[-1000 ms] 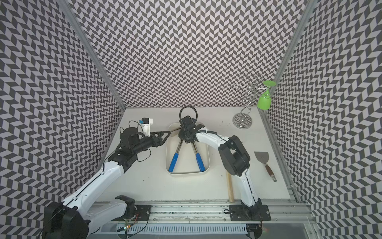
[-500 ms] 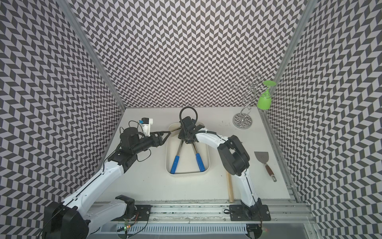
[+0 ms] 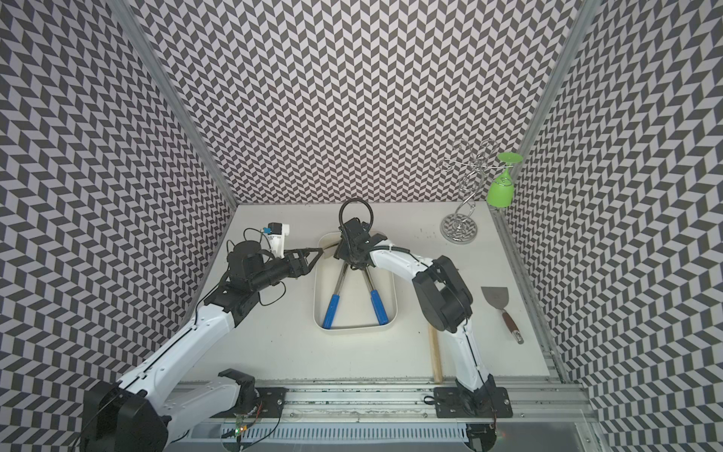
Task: Put the small hoe into the storage box
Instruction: Place the hoe in the storage box, then pick up the hoe from the center of the board.
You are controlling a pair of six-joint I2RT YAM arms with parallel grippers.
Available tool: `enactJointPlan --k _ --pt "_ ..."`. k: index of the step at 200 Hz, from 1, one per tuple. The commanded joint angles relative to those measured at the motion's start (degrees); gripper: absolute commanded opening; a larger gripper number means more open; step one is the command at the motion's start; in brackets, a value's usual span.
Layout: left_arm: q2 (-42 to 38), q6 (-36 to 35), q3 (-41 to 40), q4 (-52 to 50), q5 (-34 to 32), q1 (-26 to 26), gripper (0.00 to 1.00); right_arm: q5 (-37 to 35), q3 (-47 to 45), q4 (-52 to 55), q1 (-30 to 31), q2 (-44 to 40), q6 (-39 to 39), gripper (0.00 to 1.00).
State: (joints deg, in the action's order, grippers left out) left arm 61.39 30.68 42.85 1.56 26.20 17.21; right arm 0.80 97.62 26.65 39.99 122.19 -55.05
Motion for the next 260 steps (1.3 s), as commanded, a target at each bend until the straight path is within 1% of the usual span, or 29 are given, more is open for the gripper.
enactJointPlan --k 1,9,35,65,93,113,141,174,185,207,260 --pt "-0.7 -1.1 0.1 -0.1 -0.2 -0.2 0.77 -3.1 2.3 1.0 0.0 -5.4 0.9 0.73" --pt "-0.5 -1.1 0.3 -0.1 -0.3 -0.3 0.77 -3.6 2.8 1.6 0.0 -6.3 1.2 0.74" --pt "-0.1 -1.1 1.1 0.0 -0.4 -0.2 0.77 -6.1 3.8 3.5 -0.4 -10.3 4.2 0.75" --pt "1.2 -1.1 2.8 0.2 -0.7 -0.3 0.77 -12.7 3.7 4.7 -2.1 -17.6 12.1 0.73" --pt "3.5 -1.0 4.8 0.3 -0.4 -0.1 0.76 -14.8 1.2 9.5 -7.5 -24.4 19.8 0.71" --pt "5.3 -0.8 5.8 0.6 -0.3 0.3 0.76 -14.5 -6.6 10.3 -12.5 -30.0 22.4 0.7" --pt "8.5 0.4 6.9 1.4 -0.3 1.0 0.75 -11.7 -18.8 9.5 -18.2 -36.7 20.3 0.7" --pt "11.4 1.7 8.3 1.7 -0.2 1.5 0.74 -11.0 -27.7 9.7 -19.5 -37.9 16.1 0.73" --pt "11.8 1.8 8.8 1.4 -0.2 1.7 0.74 -11.5 -29.5 10.8 -19.8 -37.1 14.3 0.74" --pt "12.1 1.5 9.5 0.5 -0.3 1.7 0.74 -9.4 -30.4 13.4 -20.5 -34.6 14.7 0.75" --pt "11.9 1.4 8.8 -0.1 -0.6 1.7 0.74 -8.7 -35.4 13.7 -20.8 -31.7 13.9 0.77"
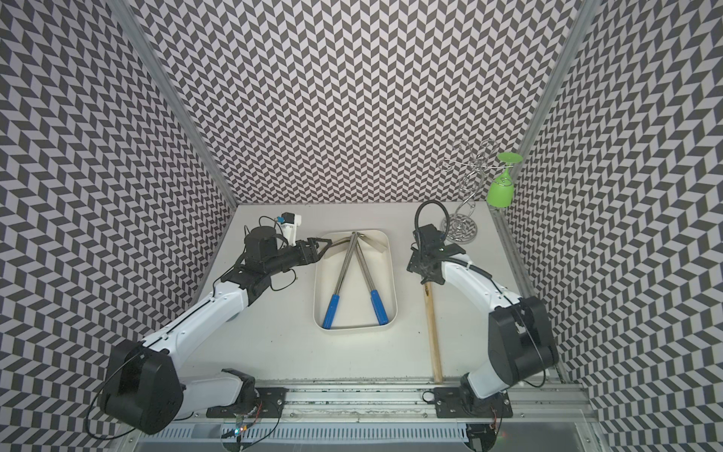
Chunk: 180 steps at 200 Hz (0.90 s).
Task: Put the small hoe into the storage box
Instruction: Pick up the hoe from the center of the board.
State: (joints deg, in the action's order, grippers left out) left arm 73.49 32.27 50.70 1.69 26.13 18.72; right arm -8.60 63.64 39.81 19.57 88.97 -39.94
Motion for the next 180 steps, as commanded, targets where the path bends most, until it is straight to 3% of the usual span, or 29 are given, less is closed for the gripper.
enactJointPlan --k 1,98,180 --pt "-0.2 -0.1 1.0 -0.2 -0.5 0.2 0.74 0.7 -1.5 0.6 -0.4 1.6 -1.1 0.77" --pt "2.2 0.9 0.8 1.3 0.1 0.3 0.74 2.1 -8.7 -2.6 -0.4 3.6 0.5 0.75" --pt "3.7 1.1 2.3 0.6 0.3 0.3 0.74 2.3 -10.8 -5.7 -0.4 5.4 3.2 0.55"
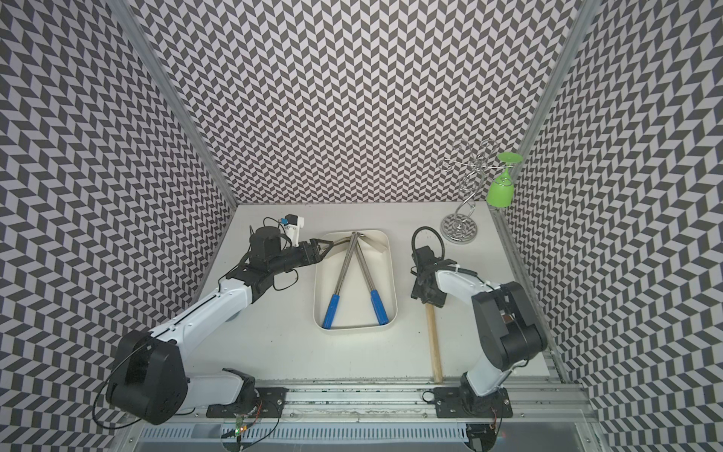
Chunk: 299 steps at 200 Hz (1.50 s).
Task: Put the small hoe into the storage box
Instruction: Pick up the hoe from the center of the board.
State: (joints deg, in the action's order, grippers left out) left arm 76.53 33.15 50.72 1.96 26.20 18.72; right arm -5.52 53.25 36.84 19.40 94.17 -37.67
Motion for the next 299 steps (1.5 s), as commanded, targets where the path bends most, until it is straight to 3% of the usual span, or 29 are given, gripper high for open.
enactJointPlan --k 1,45,123,207,230,258,299 --pt "0.7 0.3 2.3 0.4 0.3 0.3 0.74 -0.8 -0.4 -2.8 -0.2 0.2 1.0 0.54" --pt "2.1 0.7 3.6 0.2 0.8 0.3 0.74 -3.6 -0.8 -4.3 -0.2 -0.2 2.4 0.38" --pt "2.0 1.0 4.3 -0.1 0.9 0.4 0.74 -7.2 0.4 -5.1 -0.1 -6.1 4.2 0.0" --pt "0.5 0.8 2.5 -0.2 0.8 0.4 0.74 -13.3 10.2 0.5 1.3 -11.8 7.9 0.0" --pt "0.2 0.6 2.2 -0.3 0.7 0.3 0.74 -13.6 15.3 0.8 4.2 -12.2 15.1 0.0" --pt "-0.2 1.5 1.5 0.7 0.5 0.2 0.74 -13.7 22.3 1.0 11.6 -9.2 26.6 0.0" --pt "-3.3 4.2 -1.9 2.7 0.5 -1.6 0.74 -14.1 28.3 -4.0 20.5 -3.9 37.4 0.0"
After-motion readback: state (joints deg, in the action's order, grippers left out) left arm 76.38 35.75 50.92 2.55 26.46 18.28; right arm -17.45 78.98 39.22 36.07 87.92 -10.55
